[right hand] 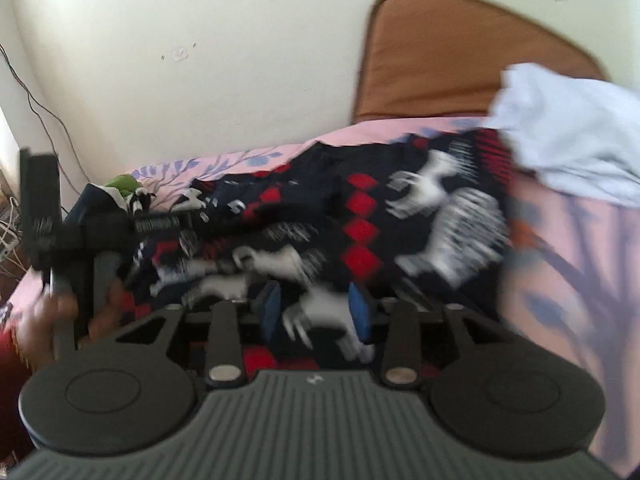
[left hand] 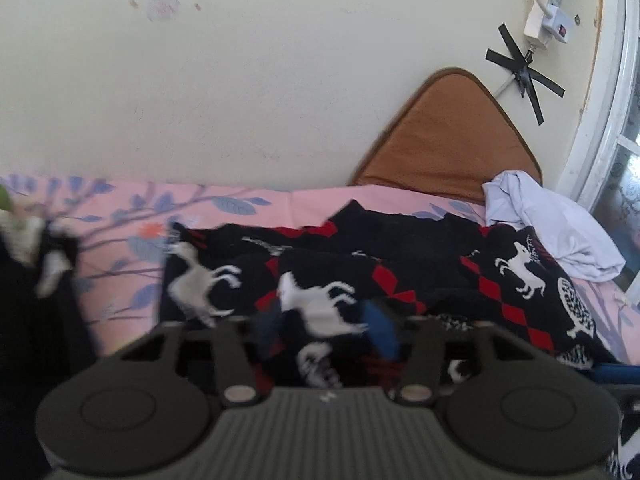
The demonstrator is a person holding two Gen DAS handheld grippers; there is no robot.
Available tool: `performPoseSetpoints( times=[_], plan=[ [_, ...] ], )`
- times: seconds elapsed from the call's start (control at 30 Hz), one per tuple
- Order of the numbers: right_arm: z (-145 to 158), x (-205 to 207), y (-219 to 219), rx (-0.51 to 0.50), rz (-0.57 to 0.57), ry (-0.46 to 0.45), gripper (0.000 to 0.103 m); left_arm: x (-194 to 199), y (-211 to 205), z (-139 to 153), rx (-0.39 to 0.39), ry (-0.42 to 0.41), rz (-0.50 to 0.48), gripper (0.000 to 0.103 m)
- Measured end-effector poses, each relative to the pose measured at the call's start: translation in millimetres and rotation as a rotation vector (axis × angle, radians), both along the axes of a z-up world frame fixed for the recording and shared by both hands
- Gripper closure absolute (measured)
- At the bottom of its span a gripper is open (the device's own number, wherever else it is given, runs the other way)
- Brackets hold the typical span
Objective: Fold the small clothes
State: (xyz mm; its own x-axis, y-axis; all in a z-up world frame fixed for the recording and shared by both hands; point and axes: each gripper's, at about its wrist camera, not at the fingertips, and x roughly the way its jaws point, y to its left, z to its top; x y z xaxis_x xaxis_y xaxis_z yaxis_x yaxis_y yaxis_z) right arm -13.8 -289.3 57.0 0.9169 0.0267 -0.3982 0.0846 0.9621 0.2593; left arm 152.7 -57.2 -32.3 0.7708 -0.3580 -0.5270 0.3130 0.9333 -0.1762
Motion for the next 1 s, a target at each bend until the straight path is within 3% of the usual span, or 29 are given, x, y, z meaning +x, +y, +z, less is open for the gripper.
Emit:
performPoseSetpoints(
  times=[0.13, 0.23, 0.4, 0.43, 0.47, 0.5, 0.63, 0.73, 0.83, 0.9, 1.0],
  plan=[
    [-13.2, -59.9, -9.5, -0.047, -0.113, -0.046, 0.056, -44.4, 15.9, 7.2, 0.006, -0.022, -0.020, 0.049],
    [-26.4, -82.3, -20.2, -0.054, -0.177, -0.051, 0.050, -79.9, 29.3, 5.0, 0.028, -0.009, -0.034, 0.049],
    [-44.6, -86.9, -16.6, -0.025, -0.139, -0.024, 0.051, -137.4, 65.8, -1.7, 0.057, 0.035, -0.004, 0.046],
    [-48.0, -87.3, -12.2, -0.033, -0.120, -0.020, 0.056, -147.7, 75.7, -3.7, 0.046, 0.055, 0.008, 0.045],
    [-49.9, -89.2, -5.6, -0.080, -0.123, -0.029, 0.081, -154.7, 83.7, -5.0, 0.034, 0.073, 0.020, 0.045],
    [-51.5, -90.1, 0.3, -0.131, -0.126, -0.029, 0.091, -161.8, 92.6, -6.4, 0.019, 0.093, 0.035, 0.045],
    [-50.4, -106.1, 3.5, -0.225, -0.196, -0.069, 0.093, -180.5, 126.3, -2.7, -0.024, 0.133, 0.120, 0.045],
    [-51.5, -111.6, -4.4, -0.186, -0.199, -0.046, 0.092, -190.1, 142.5, 2.5, -0.040, 0.156, 0.152, 0.045],
    [-48.0, -126.0, -4.7, -0.115, -0.169, -0.060, 0.085, -200.9, 151.5, 4.7, -0.067, 0.200, 0.121, 0.045],
    [-43.6, -140.7, -4.1, -0.044, -0.126, -0.078, 0.069, -210.0, 153.2, 4.5, -0.074, 0.224, 0.088, 0.045],
    [-43.1, -165.5, -8.2, 0.023, -0.097, -0.080, 0.064, -218.0, 155.0, 2.9, -0.103, 0.288, 0.038, 0.045]
  ],
)
